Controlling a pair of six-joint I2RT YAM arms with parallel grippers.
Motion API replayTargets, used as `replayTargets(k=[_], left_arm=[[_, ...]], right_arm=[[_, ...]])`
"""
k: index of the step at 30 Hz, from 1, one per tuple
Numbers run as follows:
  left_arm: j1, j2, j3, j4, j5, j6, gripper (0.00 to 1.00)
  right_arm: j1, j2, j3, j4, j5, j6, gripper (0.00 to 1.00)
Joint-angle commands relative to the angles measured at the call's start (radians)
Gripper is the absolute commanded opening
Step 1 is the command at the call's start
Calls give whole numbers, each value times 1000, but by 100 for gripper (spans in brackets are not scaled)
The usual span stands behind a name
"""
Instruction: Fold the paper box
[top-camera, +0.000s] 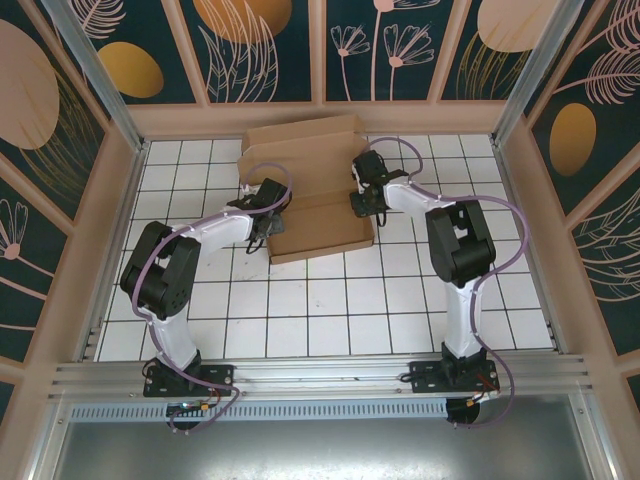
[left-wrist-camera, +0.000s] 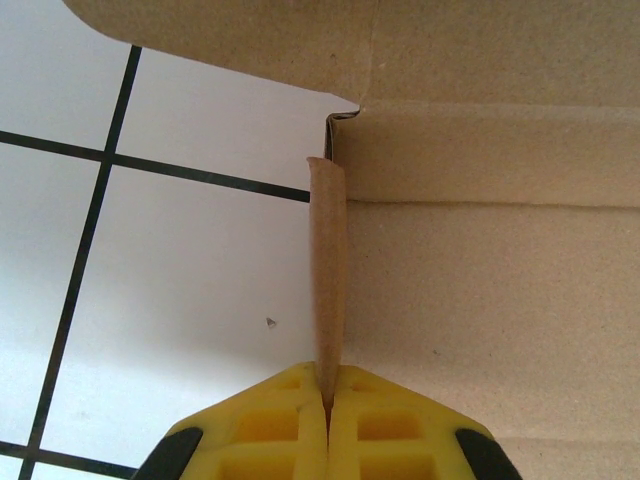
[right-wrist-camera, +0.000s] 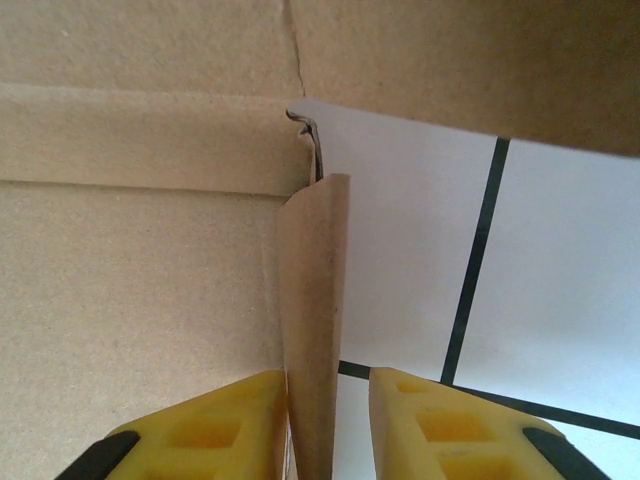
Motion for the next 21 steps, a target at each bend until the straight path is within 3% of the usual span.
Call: replayTargets(k=[1,4,6,17,21], left_arm=[[-1,30,-11,-26,-11,23,0],[-2,23,-16,-26,-10,22,0],[-2,22,-18,-26,-10,20,0],[-2,21,-17,-24,0,19,0],[-2,20,-20,-23,-3,19,0]], right_arm=[[6,36,23,-46,40,-8,28],[10,38,19,-46,32,-10,35],[12,40,18,-47,35,-12,34],[31,99,52,-89,78,-8,17],[32,113,55,-105,89,-2,1]])
